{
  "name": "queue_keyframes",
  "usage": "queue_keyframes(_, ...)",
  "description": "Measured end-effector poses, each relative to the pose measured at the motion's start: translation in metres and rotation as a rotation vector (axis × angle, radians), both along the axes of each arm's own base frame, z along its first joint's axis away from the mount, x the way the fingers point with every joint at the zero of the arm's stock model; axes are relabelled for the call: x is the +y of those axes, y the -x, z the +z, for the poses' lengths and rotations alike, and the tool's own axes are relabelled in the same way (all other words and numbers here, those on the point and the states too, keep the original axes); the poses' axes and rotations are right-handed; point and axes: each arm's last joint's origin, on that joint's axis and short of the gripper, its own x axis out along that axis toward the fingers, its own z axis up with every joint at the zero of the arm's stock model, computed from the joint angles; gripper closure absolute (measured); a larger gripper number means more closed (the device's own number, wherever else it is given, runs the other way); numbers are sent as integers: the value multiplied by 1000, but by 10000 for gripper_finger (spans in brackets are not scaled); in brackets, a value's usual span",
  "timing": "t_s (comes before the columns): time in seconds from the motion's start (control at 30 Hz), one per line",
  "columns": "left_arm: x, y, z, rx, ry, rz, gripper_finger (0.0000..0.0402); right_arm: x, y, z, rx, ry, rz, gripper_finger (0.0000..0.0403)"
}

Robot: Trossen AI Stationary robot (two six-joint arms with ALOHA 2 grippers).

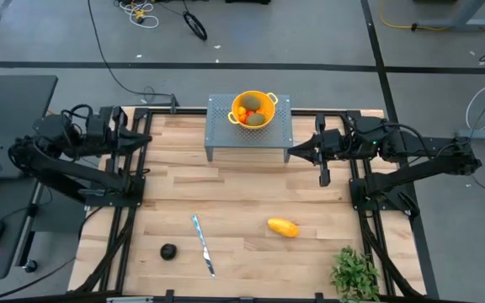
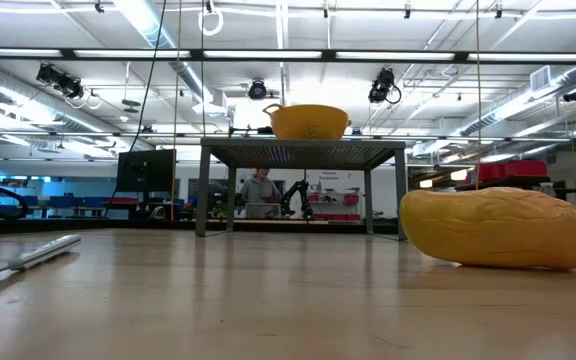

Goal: Pick & Place Fruit
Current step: Put the plum into the yellow colander bowl on the shelf

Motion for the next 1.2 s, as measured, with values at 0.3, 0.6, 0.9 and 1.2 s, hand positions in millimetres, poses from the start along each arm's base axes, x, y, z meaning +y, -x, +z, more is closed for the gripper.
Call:
queue_keyframes(0.3,-11,-33,-8,130,-127,-182,400,0,0,-1,13,22,3,398)
queue_keyframes(0.6,-17,-57,-16,210,-107,-261,400,0,0,-2,17,22,3,399)
queue_keyframes(0.9,-27,-73,-22,266,-82,-373,400,0,0,-2,18,11,1,400)
queue_keyframes(1.2,-49,-90,-33,348,-30,-482,400,-1,0,-2,18,15,-24,400)
